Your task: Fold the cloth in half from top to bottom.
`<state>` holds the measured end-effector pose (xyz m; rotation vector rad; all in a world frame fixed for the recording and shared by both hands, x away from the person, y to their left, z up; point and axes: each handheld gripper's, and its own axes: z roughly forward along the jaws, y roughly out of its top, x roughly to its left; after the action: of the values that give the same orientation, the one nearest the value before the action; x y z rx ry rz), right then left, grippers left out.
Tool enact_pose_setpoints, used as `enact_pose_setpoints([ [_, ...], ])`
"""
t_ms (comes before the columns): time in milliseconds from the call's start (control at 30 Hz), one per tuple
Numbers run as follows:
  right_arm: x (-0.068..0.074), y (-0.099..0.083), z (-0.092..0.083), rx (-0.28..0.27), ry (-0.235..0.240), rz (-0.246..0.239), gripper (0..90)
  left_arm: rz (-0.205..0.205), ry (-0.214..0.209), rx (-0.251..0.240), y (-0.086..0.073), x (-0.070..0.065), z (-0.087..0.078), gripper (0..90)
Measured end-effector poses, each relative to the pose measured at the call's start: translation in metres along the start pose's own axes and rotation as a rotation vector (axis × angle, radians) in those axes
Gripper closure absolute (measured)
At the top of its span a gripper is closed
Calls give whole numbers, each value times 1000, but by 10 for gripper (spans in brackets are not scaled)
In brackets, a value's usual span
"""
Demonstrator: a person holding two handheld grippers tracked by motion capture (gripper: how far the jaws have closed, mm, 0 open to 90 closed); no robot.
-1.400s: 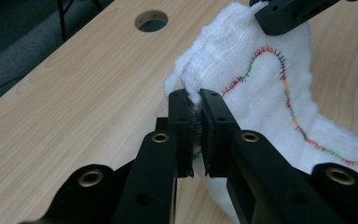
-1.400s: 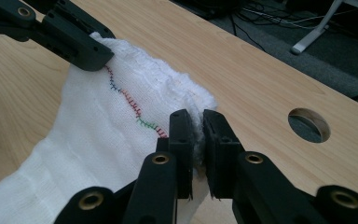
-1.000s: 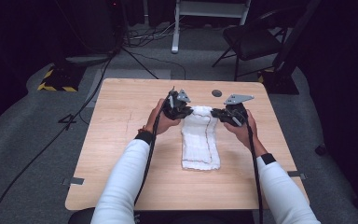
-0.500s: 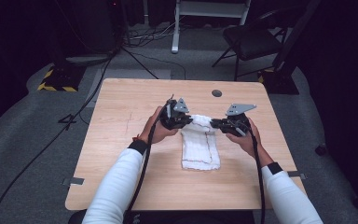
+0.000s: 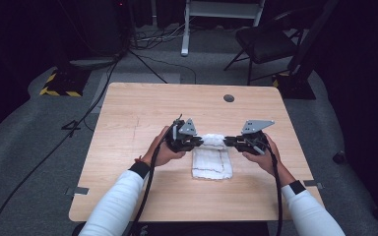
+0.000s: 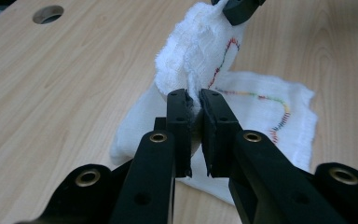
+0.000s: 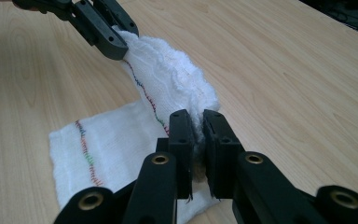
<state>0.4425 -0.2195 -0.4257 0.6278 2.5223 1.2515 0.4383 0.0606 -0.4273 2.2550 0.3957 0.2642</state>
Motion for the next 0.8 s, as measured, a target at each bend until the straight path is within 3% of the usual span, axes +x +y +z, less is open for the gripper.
enact_pose_setpoints([
  [200, 11, -6, -5, 6, 23, -15, 823, 13, -22, 4, -8, -14, -2, 824],
  [400, 20, -11, -5, 25, 48, -25, 821, -7, -43, -7, -17, -20, -3, 825],
  [800, 38, -26, -7, 70, 81, -43, 815, 30, -71, 43, -27, -40, 1, 823],
])
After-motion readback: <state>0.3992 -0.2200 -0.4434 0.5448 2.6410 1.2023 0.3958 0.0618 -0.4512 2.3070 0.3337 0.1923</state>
